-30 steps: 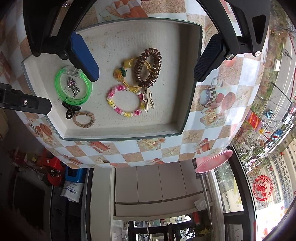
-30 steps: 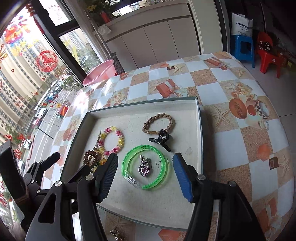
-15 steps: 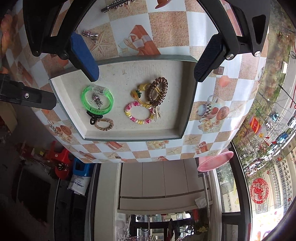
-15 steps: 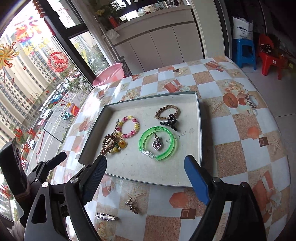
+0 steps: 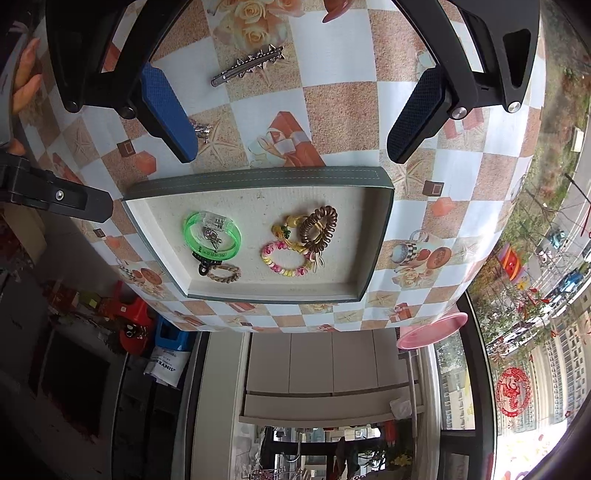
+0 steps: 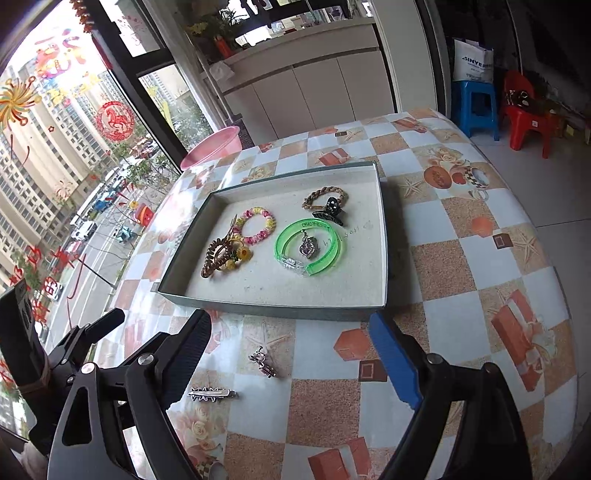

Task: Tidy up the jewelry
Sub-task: 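Lift both open tools out of the tray back over the table, then grasp the small silver charm with the right tool while the left tool grasps the rhinestone barrette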

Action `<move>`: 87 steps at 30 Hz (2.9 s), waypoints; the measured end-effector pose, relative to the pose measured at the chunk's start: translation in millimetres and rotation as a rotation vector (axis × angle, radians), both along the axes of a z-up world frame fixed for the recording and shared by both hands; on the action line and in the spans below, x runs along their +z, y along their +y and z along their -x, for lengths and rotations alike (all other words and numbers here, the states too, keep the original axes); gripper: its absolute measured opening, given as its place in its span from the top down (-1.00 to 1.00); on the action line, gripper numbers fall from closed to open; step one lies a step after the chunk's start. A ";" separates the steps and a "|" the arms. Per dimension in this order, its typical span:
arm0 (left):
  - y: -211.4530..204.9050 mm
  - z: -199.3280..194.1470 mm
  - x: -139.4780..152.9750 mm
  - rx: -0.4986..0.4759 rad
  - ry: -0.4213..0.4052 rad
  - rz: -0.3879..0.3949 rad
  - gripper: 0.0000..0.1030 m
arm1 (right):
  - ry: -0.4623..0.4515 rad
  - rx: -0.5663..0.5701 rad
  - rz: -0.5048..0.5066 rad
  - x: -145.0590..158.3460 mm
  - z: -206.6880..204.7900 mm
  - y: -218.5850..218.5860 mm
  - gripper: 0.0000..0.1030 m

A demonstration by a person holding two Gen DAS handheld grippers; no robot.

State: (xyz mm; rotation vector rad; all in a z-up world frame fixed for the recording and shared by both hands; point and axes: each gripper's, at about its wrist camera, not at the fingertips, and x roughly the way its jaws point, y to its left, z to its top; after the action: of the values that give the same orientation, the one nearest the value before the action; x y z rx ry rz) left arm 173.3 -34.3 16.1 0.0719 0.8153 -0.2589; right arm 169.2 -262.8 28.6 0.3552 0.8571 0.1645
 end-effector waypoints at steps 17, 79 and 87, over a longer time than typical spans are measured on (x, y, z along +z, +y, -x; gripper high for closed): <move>-4.3 43.7 -50.6 -0.136 0.006 -0.178 -1.00 | 0.173 0.059 0.069 -56.6 38.9 3.2 -0.74; -48.3 46.5 -62.6 -0.340 0.077 -0.167 0.43 | 0.195 0.175 0.202 -74.4 10.5 44.2 0.79; -45.7 51.4 -61.7 -0.305 0.082 -0.136 0.43 | 0.188 0.144 0.133 -70.2 21.1 31.8 0.79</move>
State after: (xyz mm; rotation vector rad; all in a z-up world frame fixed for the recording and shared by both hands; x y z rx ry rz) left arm 121.9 -80.0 -45.6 0.3167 0.9024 -0.4967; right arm 148.1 -230.9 -41.6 0.1860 1.0742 0.2090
